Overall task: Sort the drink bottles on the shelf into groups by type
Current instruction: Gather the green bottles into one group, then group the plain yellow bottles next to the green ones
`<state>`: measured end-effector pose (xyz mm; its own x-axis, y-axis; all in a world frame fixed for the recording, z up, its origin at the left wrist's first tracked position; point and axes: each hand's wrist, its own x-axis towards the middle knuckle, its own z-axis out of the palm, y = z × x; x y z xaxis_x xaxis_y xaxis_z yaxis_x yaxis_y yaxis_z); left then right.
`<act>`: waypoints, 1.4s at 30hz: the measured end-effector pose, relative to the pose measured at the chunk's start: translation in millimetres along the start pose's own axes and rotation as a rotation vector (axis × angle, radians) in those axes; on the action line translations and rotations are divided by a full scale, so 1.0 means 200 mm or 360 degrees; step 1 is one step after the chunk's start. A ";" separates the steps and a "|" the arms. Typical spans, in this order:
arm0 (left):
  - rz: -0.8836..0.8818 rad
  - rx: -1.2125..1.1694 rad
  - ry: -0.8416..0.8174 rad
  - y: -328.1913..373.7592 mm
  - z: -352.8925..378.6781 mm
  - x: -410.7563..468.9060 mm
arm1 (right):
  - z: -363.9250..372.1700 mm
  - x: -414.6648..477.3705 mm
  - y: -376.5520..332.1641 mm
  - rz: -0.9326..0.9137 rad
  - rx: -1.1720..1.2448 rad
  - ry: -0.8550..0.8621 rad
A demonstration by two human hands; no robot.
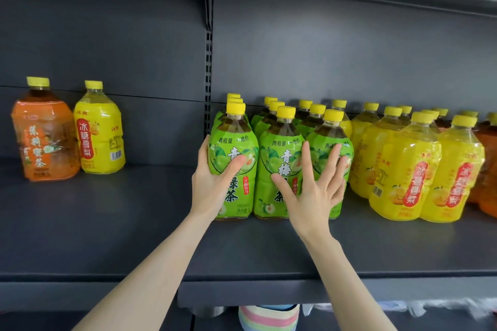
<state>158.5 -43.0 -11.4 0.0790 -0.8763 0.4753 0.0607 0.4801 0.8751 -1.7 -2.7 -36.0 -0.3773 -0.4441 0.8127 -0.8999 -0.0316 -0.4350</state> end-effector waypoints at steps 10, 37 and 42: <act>-0.0017 0.0083 0.0004 -0.02 -0.01 0.04 | 0.01 0.00 0.00 -0.0012 -0.0050 0.0026; 0.0173 0.0703 -0.0193 0.43 -0.49 -0.17 | -0.37 -0.02 -0.49 0.0105 0.0535 -0.0491; 0.0330 0.0755 -0.0164 0.53 -0.92 -0.14 | -0.25 -0.07 -0.96 0.0026 0.0746 -0.0469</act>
<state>346.6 39.6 52.3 -0.0581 -0.7758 0.6283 -0.4048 0.5937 0.6955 166.1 54.4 56.2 -0.2528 -0.6775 0.6907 -0.6750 -0.3879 -0.6276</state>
